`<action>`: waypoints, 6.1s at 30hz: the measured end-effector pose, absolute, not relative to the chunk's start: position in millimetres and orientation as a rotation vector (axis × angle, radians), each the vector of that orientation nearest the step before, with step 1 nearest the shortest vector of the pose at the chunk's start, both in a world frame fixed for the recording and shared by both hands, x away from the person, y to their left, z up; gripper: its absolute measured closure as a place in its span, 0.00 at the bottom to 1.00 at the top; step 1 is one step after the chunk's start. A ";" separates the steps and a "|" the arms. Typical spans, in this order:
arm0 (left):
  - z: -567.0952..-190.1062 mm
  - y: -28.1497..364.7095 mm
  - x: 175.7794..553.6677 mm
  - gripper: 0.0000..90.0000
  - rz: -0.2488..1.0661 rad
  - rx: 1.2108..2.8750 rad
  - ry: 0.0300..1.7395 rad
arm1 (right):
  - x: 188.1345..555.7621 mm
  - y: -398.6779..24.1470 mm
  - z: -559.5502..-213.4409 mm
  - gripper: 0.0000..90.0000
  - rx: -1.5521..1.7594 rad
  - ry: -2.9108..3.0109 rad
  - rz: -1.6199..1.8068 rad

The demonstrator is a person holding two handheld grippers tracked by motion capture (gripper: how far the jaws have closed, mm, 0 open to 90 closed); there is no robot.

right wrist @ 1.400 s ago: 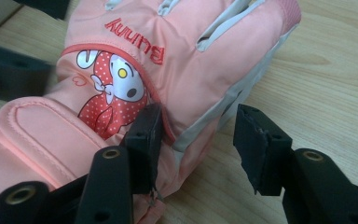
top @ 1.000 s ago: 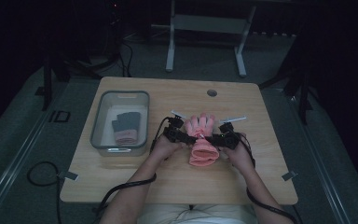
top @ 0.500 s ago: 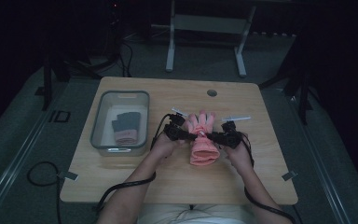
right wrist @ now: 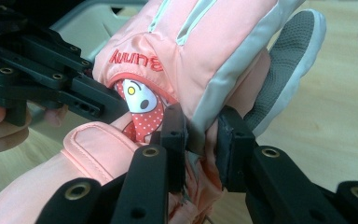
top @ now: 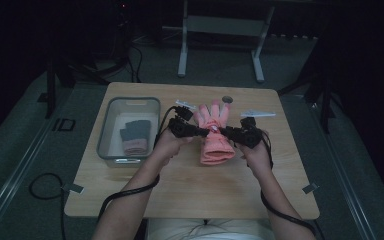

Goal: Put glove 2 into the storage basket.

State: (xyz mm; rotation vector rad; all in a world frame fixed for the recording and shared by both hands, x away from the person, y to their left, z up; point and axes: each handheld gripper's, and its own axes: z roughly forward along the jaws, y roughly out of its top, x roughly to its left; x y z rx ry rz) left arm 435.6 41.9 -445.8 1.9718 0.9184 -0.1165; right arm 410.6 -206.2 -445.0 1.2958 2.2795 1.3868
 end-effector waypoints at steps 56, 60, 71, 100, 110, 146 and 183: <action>-427.2 276.1 417.5 0.90 0.112 1.917 1.298 | 460.5 50.5 -436.5 0.83 1.025 2.525 1.444; -445.2 275.8 422.0 0.90 0.083 1.915 1.336 | 464.6 53.2 -449.6 0.83 1.048 2.557 1.403; -474.4 265.8 432.4 0.89 0.063 1.956 1.450 | 475.0 55.8 -489.1 0.81 1.125 2.623 1.292; -472.3 246.5 438.2 0.66 0.137 1.972 1.519 | 478.0 35.9 -460.7 0.60 1.118 2.490 1.361; -461.1 254.3 434.1 0.49 0.185 1.923 1.502 | 476.1 20.3 -453.6 0.54 1.066 2.476 1.407; -430.4 251.7 411.4 0.15 0.321 1.870 1.376 | 455.9 -9.8 -437.8 0.22 0.918 2.488 1.475; -428.0 105.5 330.9 0.14 0.363 1.966 0.796 | 424.3 -119.8 -452.2 0.20 0.939 2.455 1.415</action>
